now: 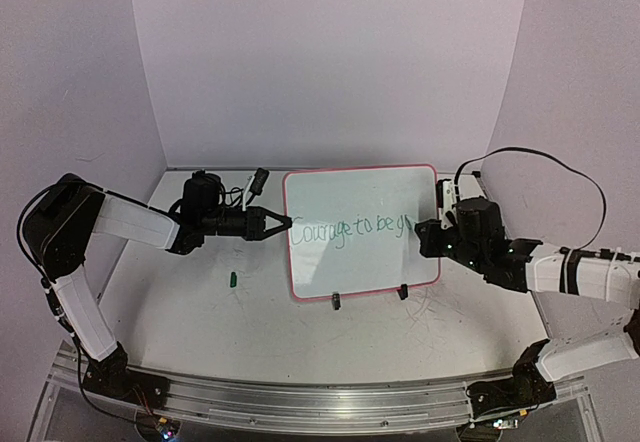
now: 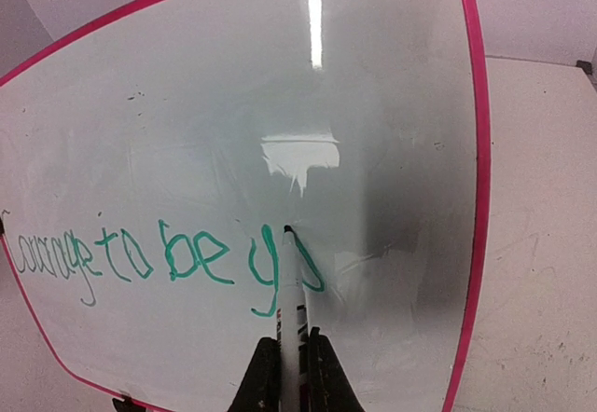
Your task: Write a sentence on the whiteboard
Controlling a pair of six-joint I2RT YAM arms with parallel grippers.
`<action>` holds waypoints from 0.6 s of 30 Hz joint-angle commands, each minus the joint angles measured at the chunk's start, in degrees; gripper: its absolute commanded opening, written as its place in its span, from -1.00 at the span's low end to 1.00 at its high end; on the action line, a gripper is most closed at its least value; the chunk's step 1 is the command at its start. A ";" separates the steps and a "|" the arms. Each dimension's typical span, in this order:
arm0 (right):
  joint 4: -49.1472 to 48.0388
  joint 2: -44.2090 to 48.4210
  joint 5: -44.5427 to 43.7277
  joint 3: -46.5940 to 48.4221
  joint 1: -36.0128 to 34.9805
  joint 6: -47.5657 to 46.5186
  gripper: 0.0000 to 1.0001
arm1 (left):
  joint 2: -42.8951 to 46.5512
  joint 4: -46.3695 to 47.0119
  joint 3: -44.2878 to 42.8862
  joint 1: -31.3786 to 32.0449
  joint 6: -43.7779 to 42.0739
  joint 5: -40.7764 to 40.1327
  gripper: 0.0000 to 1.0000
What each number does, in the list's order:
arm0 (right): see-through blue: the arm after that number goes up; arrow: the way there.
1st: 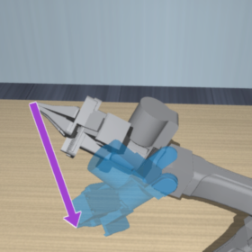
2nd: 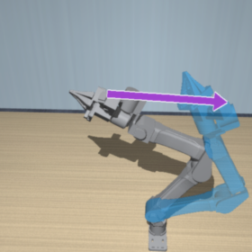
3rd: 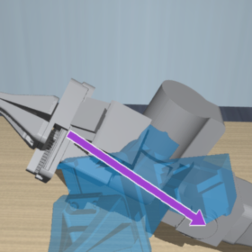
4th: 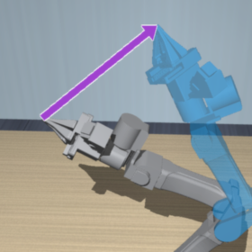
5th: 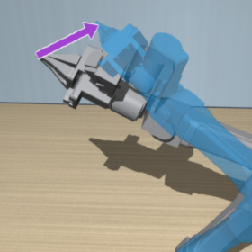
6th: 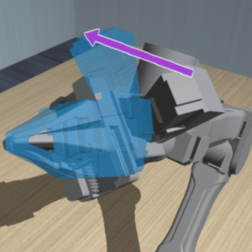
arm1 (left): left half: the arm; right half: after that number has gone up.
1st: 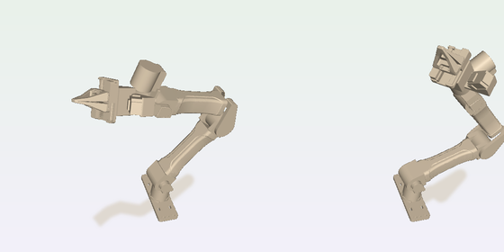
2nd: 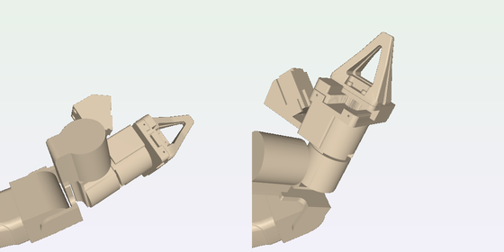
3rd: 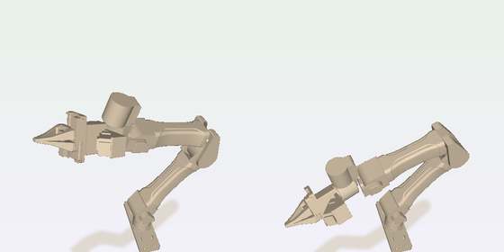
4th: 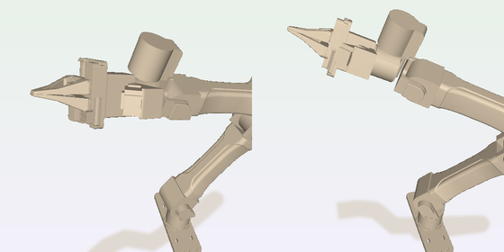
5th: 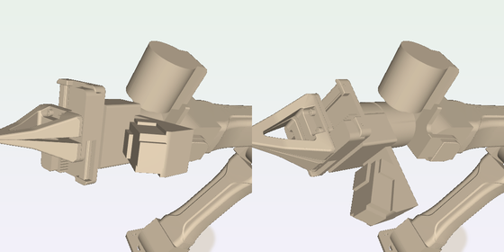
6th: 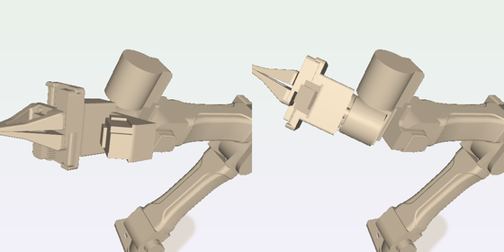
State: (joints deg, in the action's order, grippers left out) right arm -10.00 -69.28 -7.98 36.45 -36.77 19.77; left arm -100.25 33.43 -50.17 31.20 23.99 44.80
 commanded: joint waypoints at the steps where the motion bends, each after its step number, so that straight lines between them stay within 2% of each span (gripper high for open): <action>1: 1.23 0.22 0.94 0.85 0.28 -0.87 -1.00 | -0.73 -0.69 -1.05 0.59 -1.66 -2.06 -1.00; 8: 3.49 7.43 -1.93 -0.04 0.65 -0.10 -1.00 | -0.83 -0.66 -0.92 0.53 -1.66 -2.12 -1.00; 18: 3.64 5.06 -1.77 0.48 1.00 -0.40 -1.00 | -0.40 -0.67 -0.80 0.53 -1.61 -2.17 -1.00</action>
State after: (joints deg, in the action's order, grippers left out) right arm -6.11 -63.68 -8.34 36.40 -36.01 19.59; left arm -100.25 33.47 -50.17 31.24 23.75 44.91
